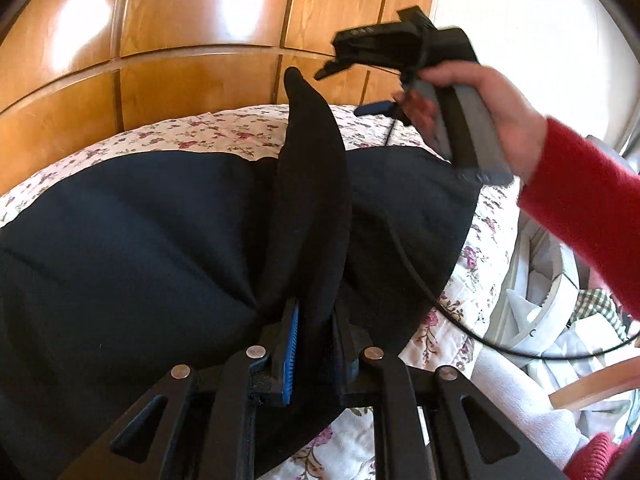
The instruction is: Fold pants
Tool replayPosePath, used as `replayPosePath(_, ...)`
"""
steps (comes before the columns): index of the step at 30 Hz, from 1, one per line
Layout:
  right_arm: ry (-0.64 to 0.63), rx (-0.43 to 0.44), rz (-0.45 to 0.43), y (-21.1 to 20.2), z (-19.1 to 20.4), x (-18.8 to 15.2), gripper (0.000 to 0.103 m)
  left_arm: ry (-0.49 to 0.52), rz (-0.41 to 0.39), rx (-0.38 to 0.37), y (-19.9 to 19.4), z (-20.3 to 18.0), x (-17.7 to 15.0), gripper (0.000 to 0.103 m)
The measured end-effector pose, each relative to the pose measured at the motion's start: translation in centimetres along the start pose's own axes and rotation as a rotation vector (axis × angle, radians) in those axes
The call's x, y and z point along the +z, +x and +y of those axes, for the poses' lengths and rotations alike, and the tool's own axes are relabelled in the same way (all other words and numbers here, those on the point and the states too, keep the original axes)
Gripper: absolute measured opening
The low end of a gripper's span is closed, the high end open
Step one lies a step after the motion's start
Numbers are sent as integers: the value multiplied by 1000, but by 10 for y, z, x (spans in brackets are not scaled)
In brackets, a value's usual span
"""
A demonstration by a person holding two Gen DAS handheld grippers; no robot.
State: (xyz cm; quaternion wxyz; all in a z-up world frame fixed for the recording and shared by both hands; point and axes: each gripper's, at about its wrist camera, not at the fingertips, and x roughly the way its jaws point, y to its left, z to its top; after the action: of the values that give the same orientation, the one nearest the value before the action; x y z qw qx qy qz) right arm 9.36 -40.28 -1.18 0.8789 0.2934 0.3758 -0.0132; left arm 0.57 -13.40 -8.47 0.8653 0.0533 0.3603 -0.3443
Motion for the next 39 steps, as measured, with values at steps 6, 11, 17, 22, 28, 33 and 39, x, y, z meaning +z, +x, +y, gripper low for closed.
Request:
replayPosePath(6, -127, -50, 46, 32, 33, 5, 51, 3, -5, 14, -1, -2, -1, 15)
replayPosePath(11, -206, -90, 34, 21, 31, 3, 8, -7, -6, 11, -3, -1, 0, 15)
replayPosePath(17, -224, -128, -127, -68, -9, -15, 8, -81, -39, -15, -10, 4, 1, 15)
replayPosePath(22, -97, -195, -136, -104, -68, -51, 8, -93, -79, -44, -17, 2, -3, 15)
replayPosePath(28, 37, -161, -57, -93, -118, -90, 9, -105, -73, -58, -19, 4, -9, 15)
replayPosePath(33, 136, -93, -119, -98, -134, -76, 34, -108, -74, -71, -20, 5, -8, 15)
replayPosePath(39, 224, -114, -142, -92, -151, -59, 8, -44, -76, -74, -24, 1, -2, 14)
